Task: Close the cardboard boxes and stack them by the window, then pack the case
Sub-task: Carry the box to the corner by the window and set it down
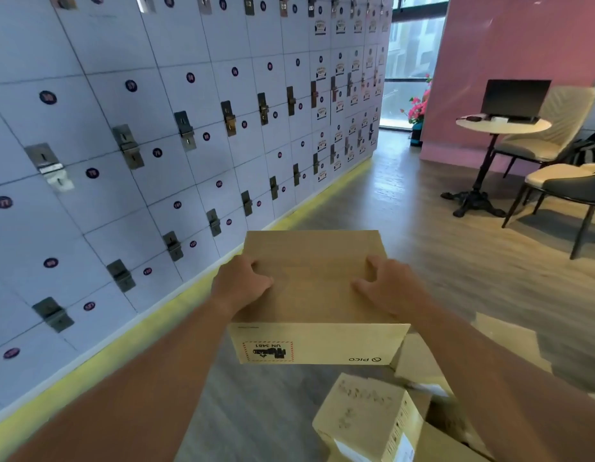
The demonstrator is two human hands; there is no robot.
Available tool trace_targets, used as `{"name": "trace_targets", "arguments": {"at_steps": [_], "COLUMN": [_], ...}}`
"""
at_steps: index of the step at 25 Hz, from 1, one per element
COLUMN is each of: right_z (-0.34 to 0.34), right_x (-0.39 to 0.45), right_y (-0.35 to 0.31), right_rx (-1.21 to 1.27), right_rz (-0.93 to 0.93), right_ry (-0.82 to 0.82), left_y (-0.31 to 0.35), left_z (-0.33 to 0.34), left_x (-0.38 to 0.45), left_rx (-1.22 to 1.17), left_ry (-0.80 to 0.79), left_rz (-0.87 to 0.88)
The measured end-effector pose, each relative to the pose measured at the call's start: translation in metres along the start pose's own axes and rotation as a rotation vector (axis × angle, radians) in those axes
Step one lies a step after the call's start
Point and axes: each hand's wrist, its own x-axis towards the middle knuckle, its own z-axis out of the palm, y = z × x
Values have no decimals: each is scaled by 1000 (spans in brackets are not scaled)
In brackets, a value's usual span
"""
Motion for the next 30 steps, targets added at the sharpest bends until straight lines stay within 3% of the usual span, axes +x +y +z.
{"name": "trace_targets", "arguments": {"at_steps": [8, 19, 24, 30], "right_z": [12, 39, 21, -6], "right_x": [227, 569, 698, 892], "right_y": [-20, -21, 18, 115], "right_rx": [-50, -17, -41, -80], "right_rz": [18, 267, 311, 309], "right_ry": [57, 168, 204, 187], "left_y": [12, 57, 114, 209], "left_z": [5, 43, 86, 175], "left_x": [244, 653, 787, 964], "left_rx": [-29, -15, -49, -42], "left_ry": [12, -78, -134, -111], "left_rz": [71, 290, 340, 389]}}
